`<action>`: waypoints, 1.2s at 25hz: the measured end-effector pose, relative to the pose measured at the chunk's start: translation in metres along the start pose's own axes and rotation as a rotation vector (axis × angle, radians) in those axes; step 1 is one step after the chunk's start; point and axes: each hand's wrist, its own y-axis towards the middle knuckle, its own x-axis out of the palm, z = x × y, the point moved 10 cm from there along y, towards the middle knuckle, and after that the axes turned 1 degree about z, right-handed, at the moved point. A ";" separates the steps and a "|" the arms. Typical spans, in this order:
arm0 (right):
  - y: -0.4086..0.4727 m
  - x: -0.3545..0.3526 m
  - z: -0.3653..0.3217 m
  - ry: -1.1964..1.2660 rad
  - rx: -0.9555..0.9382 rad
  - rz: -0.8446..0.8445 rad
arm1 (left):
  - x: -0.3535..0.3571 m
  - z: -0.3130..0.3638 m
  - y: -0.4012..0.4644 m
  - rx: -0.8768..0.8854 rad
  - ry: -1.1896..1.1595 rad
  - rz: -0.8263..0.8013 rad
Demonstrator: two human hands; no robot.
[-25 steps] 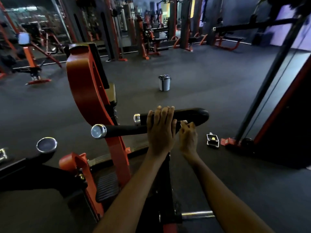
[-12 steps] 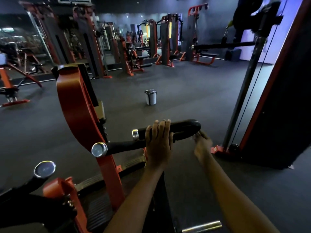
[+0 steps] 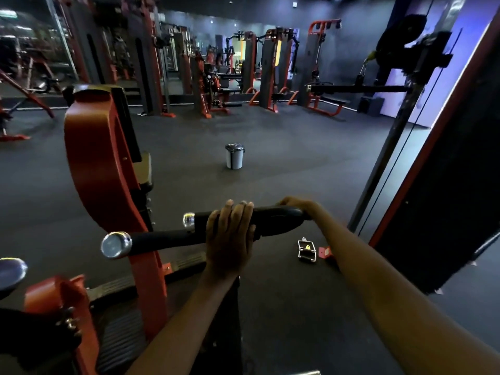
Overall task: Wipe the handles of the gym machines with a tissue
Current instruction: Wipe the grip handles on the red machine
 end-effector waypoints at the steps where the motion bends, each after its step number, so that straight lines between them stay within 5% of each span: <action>1: 0.004 0.005 -0.005 -0.057 -0.024 -0.023 | -0.001 0.000 -0.001 0.009 0.016 0.014; 10: 0.021 0.021 -0.042 -0.145 -0.275 -0.119 | -0.003 0.002 0.001 0.017 0.073 0.056; 14: 0.017 0.010 -0.015 -0.024 -0.179 -0.288 | -0.004 0.003 0.000 0.013 0.081 0.072; 19: 0.018 0.012 -0.023 -0.190 -0.196 -0.117 | -0.004 0.003 0.001 0.002 0.084 0.059; 23: 0.002 -0.012 0.000 0.026 -0.109 -0.220 | -0.004 0.003 0.002 -0.003 0.078 0.040; 30: -0.039 0.005 0.051 0.410 0.072 0.330 | -0.004 0.003 0.002 -0.021 0.071 0.037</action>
